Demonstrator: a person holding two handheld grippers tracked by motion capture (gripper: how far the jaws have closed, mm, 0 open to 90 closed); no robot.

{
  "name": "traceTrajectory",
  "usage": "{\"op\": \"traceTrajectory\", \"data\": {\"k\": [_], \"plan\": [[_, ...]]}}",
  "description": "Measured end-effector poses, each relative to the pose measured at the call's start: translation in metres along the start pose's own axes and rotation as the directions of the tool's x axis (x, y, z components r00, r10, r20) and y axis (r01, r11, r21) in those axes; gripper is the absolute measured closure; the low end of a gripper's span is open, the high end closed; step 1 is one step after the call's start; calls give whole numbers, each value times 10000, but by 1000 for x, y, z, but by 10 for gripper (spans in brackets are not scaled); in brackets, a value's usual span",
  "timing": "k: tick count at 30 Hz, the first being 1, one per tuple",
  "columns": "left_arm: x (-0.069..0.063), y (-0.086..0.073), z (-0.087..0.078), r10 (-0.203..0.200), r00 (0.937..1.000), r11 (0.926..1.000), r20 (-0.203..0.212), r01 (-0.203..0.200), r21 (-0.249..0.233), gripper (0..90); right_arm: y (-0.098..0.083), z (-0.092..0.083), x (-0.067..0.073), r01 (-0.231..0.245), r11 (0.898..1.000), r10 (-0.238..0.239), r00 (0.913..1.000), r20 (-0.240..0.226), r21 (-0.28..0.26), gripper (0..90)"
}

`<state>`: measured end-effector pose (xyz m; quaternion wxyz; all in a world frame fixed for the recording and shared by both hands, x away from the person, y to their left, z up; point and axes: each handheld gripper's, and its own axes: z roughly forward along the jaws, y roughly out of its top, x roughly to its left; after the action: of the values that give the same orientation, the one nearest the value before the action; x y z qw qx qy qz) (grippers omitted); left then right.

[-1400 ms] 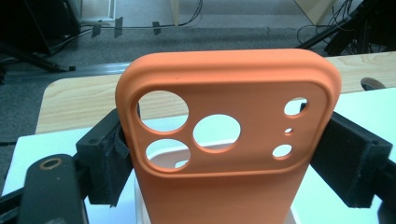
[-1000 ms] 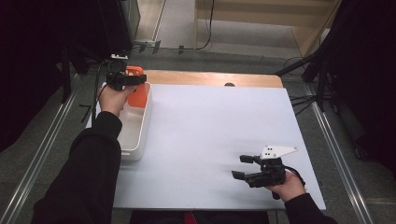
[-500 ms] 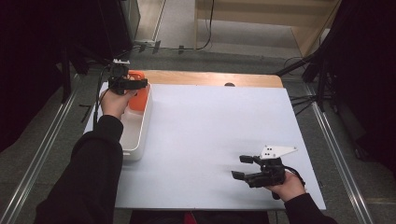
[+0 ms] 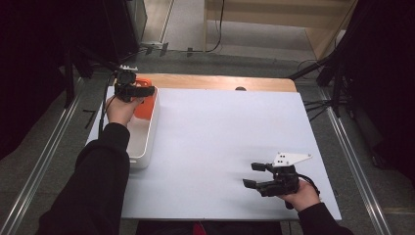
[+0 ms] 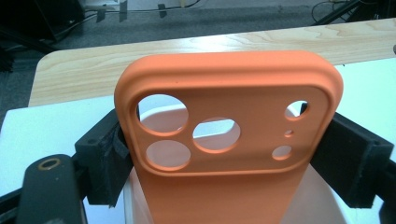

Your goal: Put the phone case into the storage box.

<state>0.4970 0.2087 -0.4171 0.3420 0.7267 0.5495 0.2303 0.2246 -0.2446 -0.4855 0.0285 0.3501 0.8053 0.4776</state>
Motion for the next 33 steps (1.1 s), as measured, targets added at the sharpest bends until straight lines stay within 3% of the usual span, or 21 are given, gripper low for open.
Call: {"op": "traceTrajectory", "data": {"k": [9,13,17,19,22,33], "plan": [[-1,0,1,22,10000,10000,4,-22,25,153,0,0,0,5,10000,-5,10000,-14,24,260],[-4,0,1,397,9992,9992,-12,-397,60,149,0,0,0,1,10000,-1,10000,-18,20,260],[-5,1,2,219,9996,9997,-175,-218,58,136,0,0,0,10,10000,-10,10000,-5,13,260],[-4,1,3,38,10000,9999,-45,-37,160,77,0,0,0,37,10000,-37,10000,29,12,260],[-4,2,2,83,10000,9997,-28,-83,216,23,0,0,0,36,10000,-36,10000,12,17,260],[-2,13,-15,64,9989,9999,455,-70,119,19,0,0,0,31,10000,-31,10000,-1,2,260]]}}
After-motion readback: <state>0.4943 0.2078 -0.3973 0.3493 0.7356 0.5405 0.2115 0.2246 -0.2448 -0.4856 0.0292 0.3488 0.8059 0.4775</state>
